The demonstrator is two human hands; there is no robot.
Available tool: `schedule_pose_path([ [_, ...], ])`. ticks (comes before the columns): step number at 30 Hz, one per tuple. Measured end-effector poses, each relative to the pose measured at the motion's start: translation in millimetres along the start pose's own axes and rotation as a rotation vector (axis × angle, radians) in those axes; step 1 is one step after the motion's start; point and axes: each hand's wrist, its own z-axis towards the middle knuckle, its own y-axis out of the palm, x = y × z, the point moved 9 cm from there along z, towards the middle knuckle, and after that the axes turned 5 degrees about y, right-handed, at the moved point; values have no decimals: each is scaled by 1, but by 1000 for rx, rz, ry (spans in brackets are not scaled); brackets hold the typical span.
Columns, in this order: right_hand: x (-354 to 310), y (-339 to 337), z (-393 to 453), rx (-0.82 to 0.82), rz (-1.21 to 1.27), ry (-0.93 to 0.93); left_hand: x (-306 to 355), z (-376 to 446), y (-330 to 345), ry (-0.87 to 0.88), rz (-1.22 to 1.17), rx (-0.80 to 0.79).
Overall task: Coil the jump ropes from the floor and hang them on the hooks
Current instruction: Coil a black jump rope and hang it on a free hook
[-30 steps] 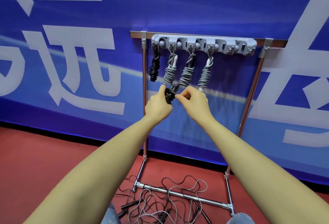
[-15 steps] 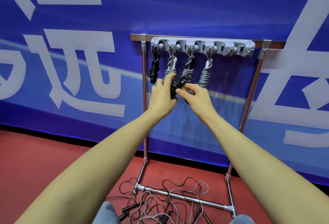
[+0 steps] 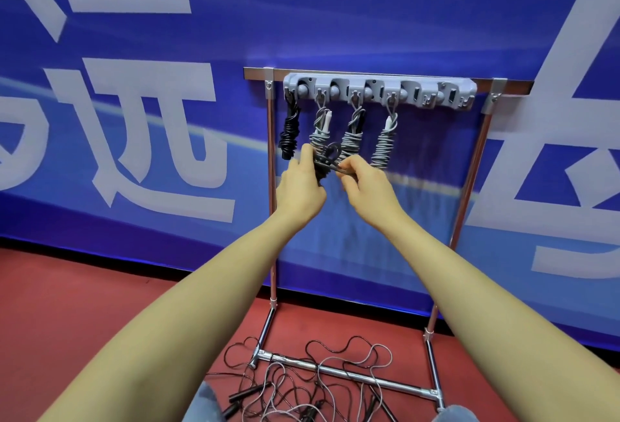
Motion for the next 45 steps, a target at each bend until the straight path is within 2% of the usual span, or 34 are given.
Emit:
schedule_pose_path([
  [4, 5, 6, -3, -93, 256, 102, -6, 1, 0, -47, 88, 15],
  [7, 15, 4, 0, -75, 339, 160, -3, 0, 5, -13, -92, -6],
  [11, 24, -6, -1, 49, 440, 196, 3, -1, 8, 14, -251, 9],
  [14, 27, -9, -1, 93, 491, 201, 7, -1, 7, 34, -325, 45],
  [20, 17, -11, 1, 116, 510, 121, 17, -2, 6, 48, -230, 4],
  [24, 17, -11, 2, 108, 550, 127, 15, -6, 14, -25, -418, -73],
  [27, 19, -16, 2, 141, 558, 136, 16, -6, 17, 27, -439, -104],
  [29, 23, -18, 0, 173, 583, 144, 19, -4, 17, 74, -408, -91],
  [33, 23, -20, 0, 196, 589, 133, 26, -2, 24, 144, -157, -107],
  [40, 7, -14, -2, 117, 492, 62, 25, -4, 19, 107, 61, -58],
  [42, 7, -11, -3, 91, 484, 65, 21, -1, 17, 76, 86, -41],
  [45, 10, -5, -2, 41, 535, 104, 11, 2, 13, -5, -21, -31],
])
